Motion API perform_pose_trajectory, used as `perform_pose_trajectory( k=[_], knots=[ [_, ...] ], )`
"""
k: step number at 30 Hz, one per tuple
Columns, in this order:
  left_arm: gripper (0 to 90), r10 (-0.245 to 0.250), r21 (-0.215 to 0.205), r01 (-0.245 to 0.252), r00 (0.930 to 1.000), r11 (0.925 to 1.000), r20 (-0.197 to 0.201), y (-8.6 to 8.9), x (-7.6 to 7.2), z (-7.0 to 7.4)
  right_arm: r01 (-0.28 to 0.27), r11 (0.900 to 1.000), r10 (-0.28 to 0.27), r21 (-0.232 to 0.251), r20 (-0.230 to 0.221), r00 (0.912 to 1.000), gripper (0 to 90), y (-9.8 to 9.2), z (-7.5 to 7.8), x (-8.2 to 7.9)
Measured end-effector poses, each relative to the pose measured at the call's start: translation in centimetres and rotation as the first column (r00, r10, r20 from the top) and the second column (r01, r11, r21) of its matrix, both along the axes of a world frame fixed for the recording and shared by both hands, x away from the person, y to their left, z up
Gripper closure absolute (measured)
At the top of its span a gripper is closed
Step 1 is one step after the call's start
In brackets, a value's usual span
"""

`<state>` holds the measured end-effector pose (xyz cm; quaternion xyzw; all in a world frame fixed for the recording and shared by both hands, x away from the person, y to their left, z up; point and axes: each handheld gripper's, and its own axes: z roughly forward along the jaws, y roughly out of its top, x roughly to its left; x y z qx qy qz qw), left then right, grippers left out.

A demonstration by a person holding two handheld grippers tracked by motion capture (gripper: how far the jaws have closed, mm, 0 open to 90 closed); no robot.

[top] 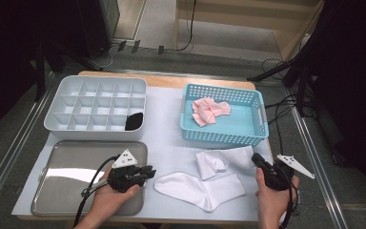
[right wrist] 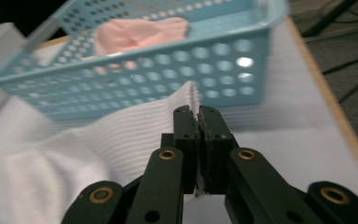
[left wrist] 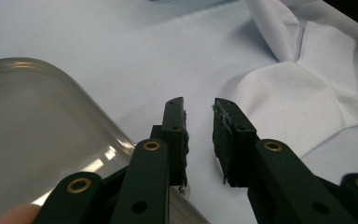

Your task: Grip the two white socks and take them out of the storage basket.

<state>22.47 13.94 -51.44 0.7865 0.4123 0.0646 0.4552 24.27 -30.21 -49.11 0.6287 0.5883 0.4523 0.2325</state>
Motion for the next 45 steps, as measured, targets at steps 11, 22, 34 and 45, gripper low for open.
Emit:
perform_pose_trajectory(
  k=[11, 22, 34, 45],
  knots=[
    [74.2, 0.011, -0.009, -0.011, 0.9999, 0.9999, 0.007, 0.3, 0.1, 0.1, -0.29, 0.954, 0.292, -0.071, 0.021, 0.9562, 75.4, 7.4, 0.6, -1.1],
    [74.2, 0.018, -0.014, -0.017, 0.9998, 0.9998, 0.01, 0.2, 0.1, 0.2, -0.342, 0.915, 0.305, -0.216, -0.186, 0.934, 84.2, 11.7, -2.9, 0.7],
    [74.0, 0.019, -0.014, -0.019, 0.9997, 0.9997, 0.011, 0.1, 0.1, 0.3, -0.406, 0.902, 0.399, -0.145, -0.079, 0.9137, 82.3, 18.3, 0.1, 1.0],
    [69.9, -0.014, -0.006, 0.014, 0.9997, 0.9999, -0.019, -0.3, 0.0, -0.2, -0.407, 0.91, 0.409, -0.072, 0.007, 0.9126, 61.6, 12.7, 0.8, -0.8]
  ],
)
